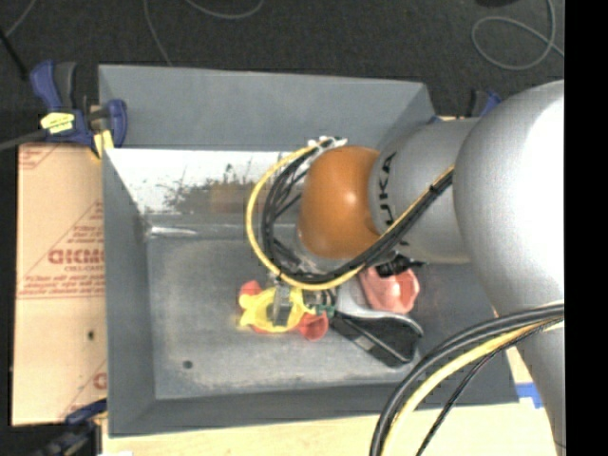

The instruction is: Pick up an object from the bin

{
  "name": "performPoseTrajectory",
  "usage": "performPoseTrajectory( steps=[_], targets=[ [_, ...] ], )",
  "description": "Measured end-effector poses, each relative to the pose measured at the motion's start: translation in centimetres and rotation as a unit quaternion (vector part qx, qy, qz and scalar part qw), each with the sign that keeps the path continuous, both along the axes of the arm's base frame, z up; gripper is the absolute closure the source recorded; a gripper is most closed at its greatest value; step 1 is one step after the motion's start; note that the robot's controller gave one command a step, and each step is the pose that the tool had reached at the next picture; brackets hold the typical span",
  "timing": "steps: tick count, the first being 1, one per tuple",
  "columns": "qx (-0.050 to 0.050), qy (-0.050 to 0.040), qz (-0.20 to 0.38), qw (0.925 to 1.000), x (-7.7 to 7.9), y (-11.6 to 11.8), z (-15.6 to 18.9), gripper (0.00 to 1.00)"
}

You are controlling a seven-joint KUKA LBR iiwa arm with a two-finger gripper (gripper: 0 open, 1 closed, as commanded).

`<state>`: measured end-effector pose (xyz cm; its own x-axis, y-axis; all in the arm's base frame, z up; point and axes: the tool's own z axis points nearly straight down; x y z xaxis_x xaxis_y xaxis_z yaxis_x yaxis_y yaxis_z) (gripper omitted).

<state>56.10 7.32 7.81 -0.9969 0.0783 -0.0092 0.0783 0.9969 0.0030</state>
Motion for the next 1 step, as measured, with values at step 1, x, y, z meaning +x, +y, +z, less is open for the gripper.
performPoseTrajectory(
  steps=[1],
  targets=[
    [-0.001,-0.0039,0.036,0.9993,-0.54,-0.43,16.75,1.00]
  ],
)
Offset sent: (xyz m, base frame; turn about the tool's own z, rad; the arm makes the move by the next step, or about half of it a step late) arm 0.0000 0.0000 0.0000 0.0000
